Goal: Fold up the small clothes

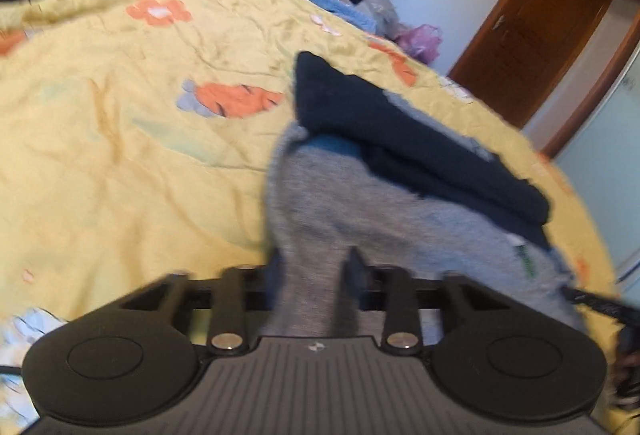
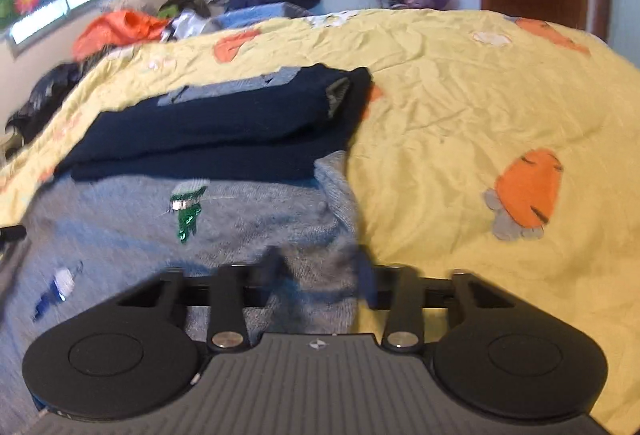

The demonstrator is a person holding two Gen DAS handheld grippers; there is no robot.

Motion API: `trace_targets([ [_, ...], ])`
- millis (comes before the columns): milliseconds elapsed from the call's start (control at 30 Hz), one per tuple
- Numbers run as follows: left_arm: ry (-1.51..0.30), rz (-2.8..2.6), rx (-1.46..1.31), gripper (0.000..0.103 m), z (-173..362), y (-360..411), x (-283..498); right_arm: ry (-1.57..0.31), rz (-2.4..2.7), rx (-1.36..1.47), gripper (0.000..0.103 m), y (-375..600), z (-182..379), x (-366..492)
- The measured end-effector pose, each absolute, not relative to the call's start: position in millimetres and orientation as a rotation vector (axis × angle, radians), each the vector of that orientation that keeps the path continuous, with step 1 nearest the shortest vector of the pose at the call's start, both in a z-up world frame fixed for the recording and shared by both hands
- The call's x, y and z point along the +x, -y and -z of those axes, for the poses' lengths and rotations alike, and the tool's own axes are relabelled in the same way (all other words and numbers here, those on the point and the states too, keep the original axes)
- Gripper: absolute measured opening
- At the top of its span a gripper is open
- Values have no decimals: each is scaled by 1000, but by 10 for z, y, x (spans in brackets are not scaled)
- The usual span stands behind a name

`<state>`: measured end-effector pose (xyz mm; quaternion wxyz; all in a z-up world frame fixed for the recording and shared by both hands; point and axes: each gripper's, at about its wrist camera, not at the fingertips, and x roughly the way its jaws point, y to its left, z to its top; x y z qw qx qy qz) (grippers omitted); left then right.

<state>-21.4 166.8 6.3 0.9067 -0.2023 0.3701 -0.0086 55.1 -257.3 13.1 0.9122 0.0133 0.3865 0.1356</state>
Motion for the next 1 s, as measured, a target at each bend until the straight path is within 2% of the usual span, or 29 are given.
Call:
trace_targets([
  [33, -774, -5, -397, 4, -59, -1671, -206, -792, -271, -36, 9, 2522, -148, 528],
  [133, -779, -16, -354, 3, -79, -1662, -235, -758, -240, -149, 8, 2520, -235, 462],
  [333, -740, -5, -291, 4, -69, -1603, -292, -764, -211, -89, 9, 2723, -143, 440],
  [367, -746, -3, -312, 6, -76, -1625, -309, -767, -219, -71, 13, 2714, -145, 441],
  [433, -750, 10, -354, 7, -103, -1672, -404, -777, -237, -28, 29, 2732, -182, 390],
  [467, -753, 16, -369, 10, -115, -1691, -474, -778, -248, 5, 44, 2768, -215, 340],
  [500, -759, 18, -390, 16, -116, -1709, -552, -772, -259, 35, 52, 2813, -244, 267],
  [633, -765, 56, -508, 19, -49, -1772, -830, -811, -286, 119, 52, 2945, -210, -31],
  [733, -742, 57, -509, 19, -4, -1710, -901, -787, -305, 57, 54, 2848, -144, -231],
  [767, -742, 54, -501, 19, -11, -1691, -892, -784, -313, 31, 48, 2796, -142, -263],
  [800, -746, 54, -488, 18, -23, -1670, -876, -783, -330, 16, 24, 2750, -141, -281],
  [833, -755, 52, -465, 11, -36, -1652, -852, -793, -357, 14, 10, 2719, -138, -280],
  [867, -771, 43, -426, 3, -40, -1625, -830, -799, -362, 12, 7, 2706, -141, -275],
  [1000, -774, 12, -284, 3, -97, -1623, -847, -787, -293, -92, 4, 2721, -176, -286],
])
